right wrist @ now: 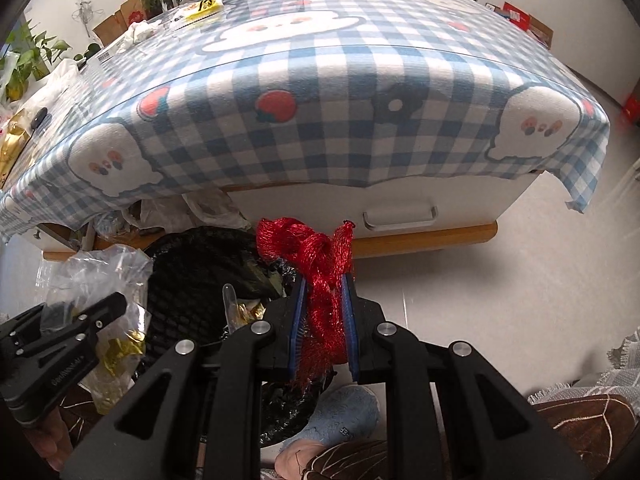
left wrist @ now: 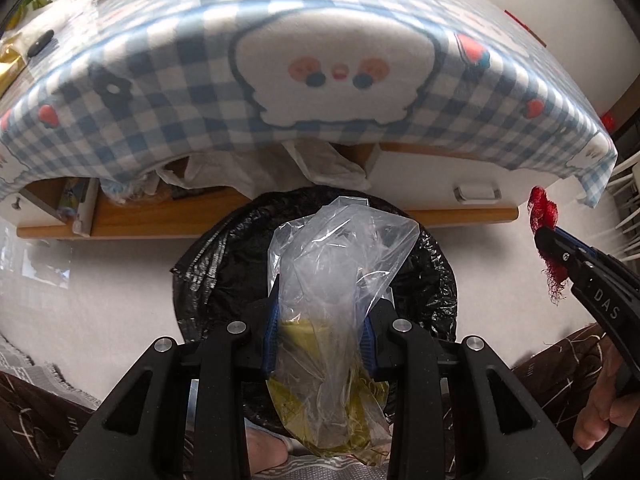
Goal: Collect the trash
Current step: 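Lift the clear bag and red net and carry both over the black bin, then open the left tool to drop the clear bag while the right tool drops the red net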
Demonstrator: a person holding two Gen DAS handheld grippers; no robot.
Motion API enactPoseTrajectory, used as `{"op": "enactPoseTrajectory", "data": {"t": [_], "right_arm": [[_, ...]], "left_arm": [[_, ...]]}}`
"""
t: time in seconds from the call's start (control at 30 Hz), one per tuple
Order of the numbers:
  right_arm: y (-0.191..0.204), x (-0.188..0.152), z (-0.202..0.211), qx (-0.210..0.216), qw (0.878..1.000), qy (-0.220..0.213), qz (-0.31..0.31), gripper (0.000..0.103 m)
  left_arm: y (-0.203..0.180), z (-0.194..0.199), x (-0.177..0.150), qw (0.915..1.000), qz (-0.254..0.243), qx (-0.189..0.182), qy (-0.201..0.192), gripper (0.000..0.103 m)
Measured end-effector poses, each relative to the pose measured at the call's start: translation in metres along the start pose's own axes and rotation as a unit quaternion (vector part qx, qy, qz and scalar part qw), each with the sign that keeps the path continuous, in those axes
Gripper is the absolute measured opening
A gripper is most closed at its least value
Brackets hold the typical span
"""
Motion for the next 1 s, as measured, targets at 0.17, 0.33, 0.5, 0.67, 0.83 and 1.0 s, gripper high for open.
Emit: {"op": "enactPoseTrajectory", "data": {"t": [0.17, 0.33, 0.5, 0.67, 0.83, 1.0], "right_arm": [[-0.006, -0.001, -0.004, -0.001, 1.000, 0.003, -0.008, 0.016], [-0.006, 0.000, -0.006, -0.007, 1.000, 0.005, -0.004, 0.016], [-0.007, 0.000, -0.010, -0.010, 1.000, 0.007, -0.006, 0.016], [-0.003, 0.001, -0.011, -0.011, 1.000, 0.005, -0.004, 0.016], [0.002, 0.002, -0.010, -0.011, 1.000, 0.003, 0.006, 0.016], [0.006, 0.002, -0.008, -0.010, 1.000, 0.002, 0.010, 0.016]], "left_arm": [[-0.009, -0.015, -0.002, 0.9999, -0.007, -0.006, 0.011, 0.031], [-0.019, -0.026, -0.004, 0.9997, -0.011, -0.012, 0.017, 0.032], [-0.023, -0.030, -0.002, 0.9996, -0.018, -0.016, 0.013, 0.034], [-0.019, -0.021, 0.001, 0.9998, -0.012, -0.019, 0.000, 0.046], [-0.005, -0.011, 0.009, 0.9997, 0.005, -0.020, -0.016, 0.060], [0.005, -0.005, 0.013, 0.9994, 0.009, -0.021, -0.026, 0.078]]}}
Point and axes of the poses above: each gripper's, at about its wrist camera, not at the fingertips, and z roughly against the way its jaws point, y to its left, x to its top, the point moved 5 cm from there along -z, roughly the way its jaws point, and after that the axes turned 8 degrees about z, right-handed, at the moved point
